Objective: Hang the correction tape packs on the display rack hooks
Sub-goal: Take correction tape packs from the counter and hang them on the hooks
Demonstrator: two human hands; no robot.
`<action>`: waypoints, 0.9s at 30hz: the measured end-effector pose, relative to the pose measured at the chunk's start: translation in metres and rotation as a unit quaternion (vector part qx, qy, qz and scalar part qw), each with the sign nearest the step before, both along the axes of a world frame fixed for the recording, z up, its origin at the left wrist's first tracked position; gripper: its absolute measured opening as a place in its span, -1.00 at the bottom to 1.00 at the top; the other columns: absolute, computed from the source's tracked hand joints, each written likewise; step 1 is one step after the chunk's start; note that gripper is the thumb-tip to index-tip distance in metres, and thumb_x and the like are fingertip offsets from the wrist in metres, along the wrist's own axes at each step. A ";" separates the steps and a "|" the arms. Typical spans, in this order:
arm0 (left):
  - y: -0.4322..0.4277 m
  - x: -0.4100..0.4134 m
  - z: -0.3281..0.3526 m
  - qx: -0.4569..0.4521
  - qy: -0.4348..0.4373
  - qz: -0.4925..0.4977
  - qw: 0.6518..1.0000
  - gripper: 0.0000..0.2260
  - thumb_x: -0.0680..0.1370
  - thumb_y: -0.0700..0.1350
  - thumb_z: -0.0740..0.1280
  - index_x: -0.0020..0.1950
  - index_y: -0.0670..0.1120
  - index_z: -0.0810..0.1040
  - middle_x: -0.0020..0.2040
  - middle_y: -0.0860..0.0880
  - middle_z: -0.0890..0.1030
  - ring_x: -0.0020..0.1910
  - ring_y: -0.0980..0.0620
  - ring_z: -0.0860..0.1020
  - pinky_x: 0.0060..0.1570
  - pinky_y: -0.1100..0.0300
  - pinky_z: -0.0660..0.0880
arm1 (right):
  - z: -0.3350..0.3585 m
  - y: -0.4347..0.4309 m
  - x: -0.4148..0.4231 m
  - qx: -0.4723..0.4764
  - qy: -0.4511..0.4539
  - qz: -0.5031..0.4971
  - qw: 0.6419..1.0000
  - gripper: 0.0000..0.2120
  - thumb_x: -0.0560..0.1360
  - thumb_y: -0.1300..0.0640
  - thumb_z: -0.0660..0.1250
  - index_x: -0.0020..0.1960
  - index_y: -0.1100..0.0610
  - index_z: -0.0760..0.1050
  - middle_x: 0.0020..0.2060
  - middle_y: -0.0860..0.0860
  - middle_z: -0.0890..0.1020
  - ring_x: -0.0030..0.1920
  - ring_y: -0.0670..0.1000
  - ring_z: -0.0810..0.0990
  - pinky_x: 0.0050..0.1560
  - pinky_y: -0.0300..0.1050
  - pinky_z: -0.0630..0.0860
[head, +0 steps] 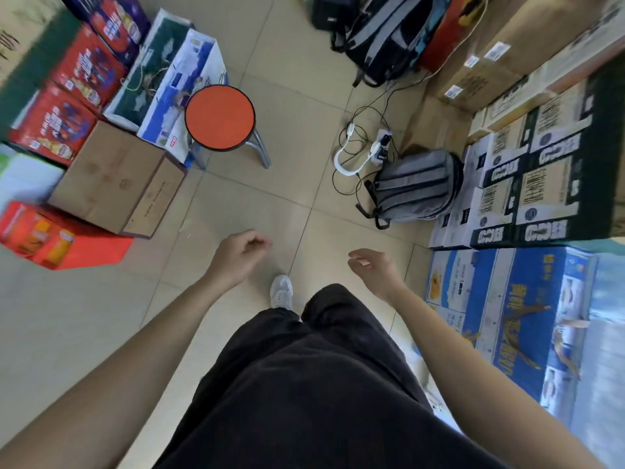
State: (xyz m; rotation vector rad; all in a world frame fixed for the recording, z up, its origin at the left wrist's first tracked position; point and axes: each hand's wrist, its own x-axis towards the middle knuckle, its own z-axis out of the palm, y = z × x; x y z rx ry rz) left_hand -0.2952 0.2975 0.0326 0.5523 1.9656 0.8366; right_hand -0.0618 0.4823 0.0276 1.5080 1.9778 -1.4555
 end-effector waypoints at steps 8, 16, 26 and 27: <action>0.158 -0.096 0.031 0.089 0.046 -0.071 0.992 -0.91 0.54 0.01 0.36 -0.03 0.14 0.65 -0.04 0.18 0.69 0.01 0.10 0.64 0.08 0.11 0.54 | 0.018 0.116 -0.059 0.010 0.021 -0.122 0.992 -0.80 0.56 0.11 0.35 0.17 0.04 0.61 -0.05 -0.04 0.65 -0.02 -0.05 0.60 0.04 -0.19 0.43; 0.283 -0.189 0.039 0.056 0.076 -0.073 0.993 -0.90 0.62 -0.09 0.37 0.08 0.06 0.65 0.05 0.21 0.66 0.06 0.24 0.59 0.15 0.18 0.53 | 0.031 0.261 -0.177 0.013 0.084 -0.099 0.991 -0.79 0.56 0.06 0.35 0.18 -0.01 0.61 -0.03 -0.11 0.67 0.02 -0.10 0.63 0.07 -0.15 0.50; 0.384 -0.331 0.032 0.002 0.054 0.011 0.998 -0.83 0.60 -0.14 0.39 -0.02 0.17 0.60 -0.07 0.25 0.67 -0.01 0.20 0.59 -0.05 0.31 0.43 | 0.066 0.427 -0.397 0.041 0.168 0.015 0.985 -0.79 0.56 0.10 0.35 0.18 0.03 0.60 -0.05 -0.09 0.68 0.01 -0.08 0.64 0.01 -0.32 0.51; 0.395 -0.350 0.026 0.000 0.050 0.017 0.999 -0.84 0.60 -0.14 0.38 0.00 0.16 0.61 -0.04 0.21 0.66 0.01 0.16 0.59 -0.04 0.31 0.42 | 0.067 0.442 -0.419 0.045 0.170 0.025 0.984 -0.80 0.56 0.10 0.36 0.18 0.02 0.61 -0.04 -0.09 0.68 0.01 -0.08 0.64 0.04 -0.28 0.53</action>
